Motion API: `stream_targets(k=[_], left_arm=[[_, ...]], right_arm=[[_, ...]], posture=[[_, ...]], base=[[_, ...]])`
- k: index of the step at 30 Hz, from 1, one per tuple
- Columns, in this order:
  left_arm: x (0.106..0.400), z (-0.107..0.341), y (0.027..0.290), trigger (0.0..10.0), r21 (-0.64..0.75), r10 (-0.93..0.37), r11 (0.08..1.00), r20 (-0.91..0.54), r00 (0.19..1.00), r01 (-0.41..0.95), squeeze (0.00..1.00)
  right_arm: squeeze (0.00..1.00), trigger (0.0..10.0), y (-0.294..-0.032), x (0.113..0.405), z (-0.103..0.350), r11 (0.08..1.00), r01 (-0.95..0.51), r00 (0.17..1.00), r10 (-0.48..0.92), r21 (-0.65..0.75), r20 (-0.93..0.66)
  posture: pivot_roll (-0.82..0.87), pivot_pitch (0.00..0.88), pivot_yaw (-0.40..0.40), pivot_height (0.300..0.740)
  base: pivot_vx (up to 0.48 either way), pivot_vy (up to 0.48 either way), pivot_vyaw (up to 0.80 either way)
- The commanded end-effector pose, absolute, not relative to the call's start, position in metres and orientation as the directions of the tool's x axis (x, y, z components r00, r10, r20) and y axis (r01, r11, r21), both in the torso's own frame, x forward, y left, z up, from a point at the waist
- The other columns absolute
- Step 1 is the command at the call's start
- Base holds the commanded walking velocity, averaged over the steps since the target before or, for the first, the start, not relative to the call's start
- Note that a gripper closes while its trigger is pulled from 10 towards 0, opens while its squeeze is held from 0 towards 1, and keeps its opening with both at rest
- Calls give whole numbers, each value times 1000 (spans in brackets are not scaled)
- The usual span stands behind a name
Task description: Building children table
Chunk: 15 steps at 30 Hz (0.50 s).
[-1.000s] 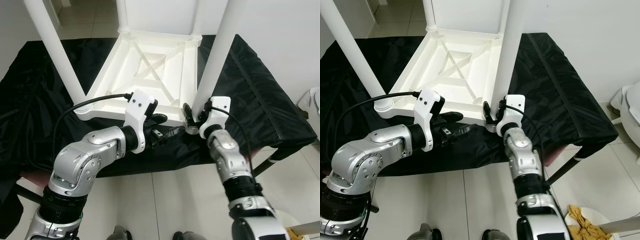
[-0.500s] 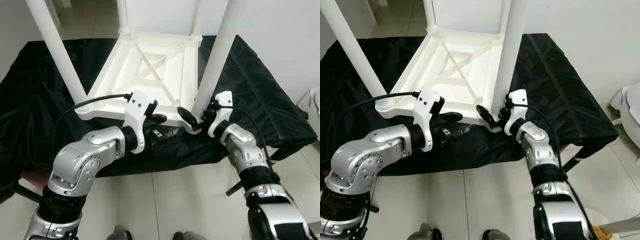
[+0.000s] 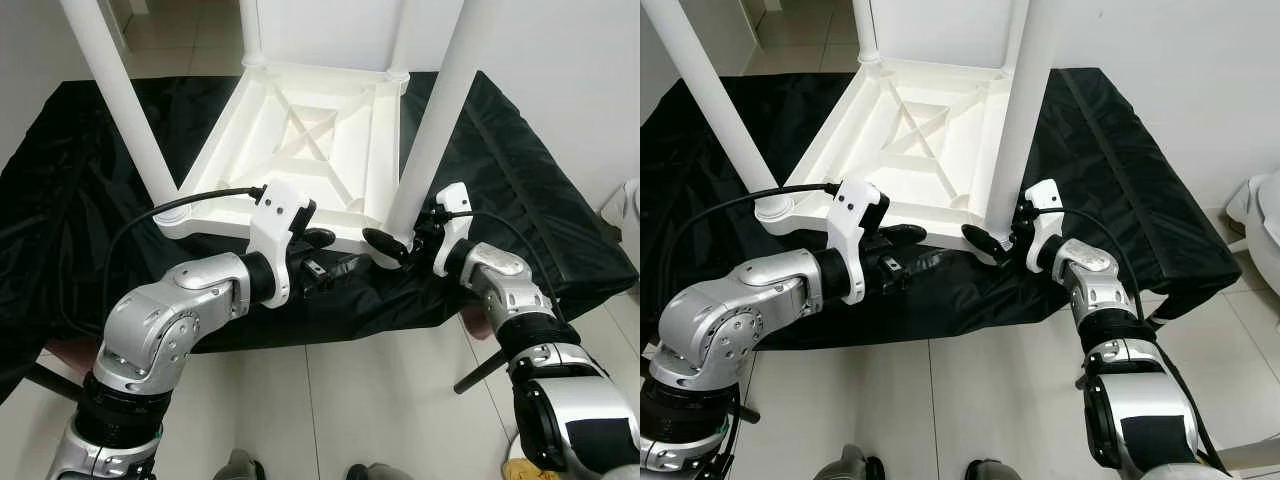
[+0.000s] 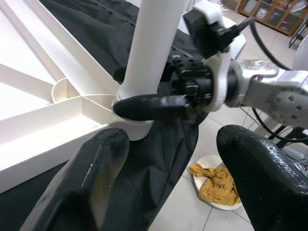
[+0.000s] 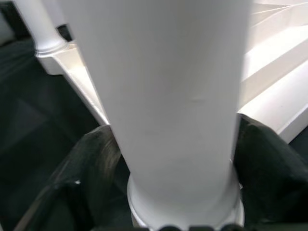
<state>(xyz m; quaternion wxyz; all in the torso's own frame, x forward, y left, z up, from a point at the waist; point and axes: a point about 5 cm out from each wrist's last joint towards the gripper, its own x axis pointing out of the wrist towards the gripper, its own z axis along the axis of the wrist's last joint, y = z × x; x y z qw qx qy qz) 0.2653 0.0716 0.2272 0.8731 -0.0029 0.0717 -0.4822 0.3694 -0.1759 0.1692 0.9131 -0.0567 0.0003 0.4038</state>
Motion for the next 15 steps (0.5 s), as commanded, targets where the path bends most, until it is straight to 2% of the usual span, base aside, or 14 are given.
stream_targets(k=[1,7,15], left_arm=[[263,229,70,10000,-68,-849,523,-126,512,850,0],[262,227,71,10000,-77,-847,526,-131,515,847,0],[261,225,72,10000,-81,-848,525,-136,513,847,0]], right_arm=[[0,0,-175,369,170,641,-765,644,764,-64,-40],[0,0,-172,367,167,631,-774,633,774,-53,-35],[0,0,-164,361,150,675,-738,675,738,12,-4]], posture=[[-13,93,31,740],[-10,93,20,740],[-17,98,17,740]], base=[[0,0,0],[0,0,0],[0,0,0]])
